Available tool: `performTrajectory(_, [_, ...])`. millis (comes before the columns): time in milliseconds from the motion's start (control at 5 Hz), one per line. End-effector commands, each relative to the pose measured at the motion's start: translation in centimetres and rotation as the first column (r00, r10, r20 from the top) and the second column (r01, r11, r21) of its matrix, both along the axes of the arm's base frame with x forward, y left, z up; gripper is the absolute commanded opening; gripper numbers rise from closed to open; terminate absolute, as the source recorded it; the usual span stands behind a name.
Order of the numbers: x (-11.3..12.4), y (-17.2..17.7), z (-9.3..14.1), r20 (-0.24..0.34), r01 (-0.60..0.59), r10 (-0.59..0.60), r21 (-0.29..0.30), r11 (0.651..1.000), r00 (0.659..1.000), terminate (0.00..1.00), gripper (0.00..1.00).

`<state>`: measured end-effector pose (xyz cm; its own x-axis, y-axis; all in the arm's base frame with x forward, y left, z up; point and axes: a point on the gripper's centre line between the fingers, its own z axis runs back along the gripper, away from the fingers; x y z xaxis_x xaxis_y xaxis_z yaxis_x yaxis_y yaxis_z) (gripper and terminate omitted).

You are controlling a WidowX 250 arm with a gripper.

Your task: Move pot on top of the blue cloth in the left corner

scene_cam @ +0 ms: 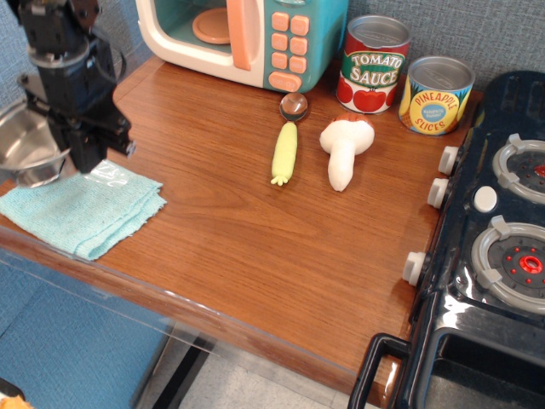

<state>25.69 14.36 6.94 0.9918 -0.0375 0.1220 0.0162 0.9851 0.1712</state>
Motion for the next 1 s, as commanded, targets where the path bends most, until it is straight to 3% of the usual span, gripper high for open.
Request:
performTrajectory(0, [-0.5, 1.1, -0.7, -0.058, 0.004, -0.003, 0.015, 1.000, 0.998, 0.00, 1.00])
performTrajectory(200, [-0.3, 1.3, -1.4, -0.090, -0.012, 0.012, 0.006, 1.000, 0.996, 0.00, 1.00])
performTrajectory(400, [-0.4, 1.1, -0.9, -0.083, -0.002, 0.001, -0.016, 1.000, 0.997, 0.00, 1.00])
performTrajectory(600, [-0.7, 0.3, 0.5, -0.032, 0.046, -0.048, -0.049, 0.998, 0.998, 0.00, 1.00])
performTrajectory(800, [-1.0, -0.2, 1.3, 0.058, 0.031, -0.029, -0.021, 0.999, 0.998, 0.00, 1.00])
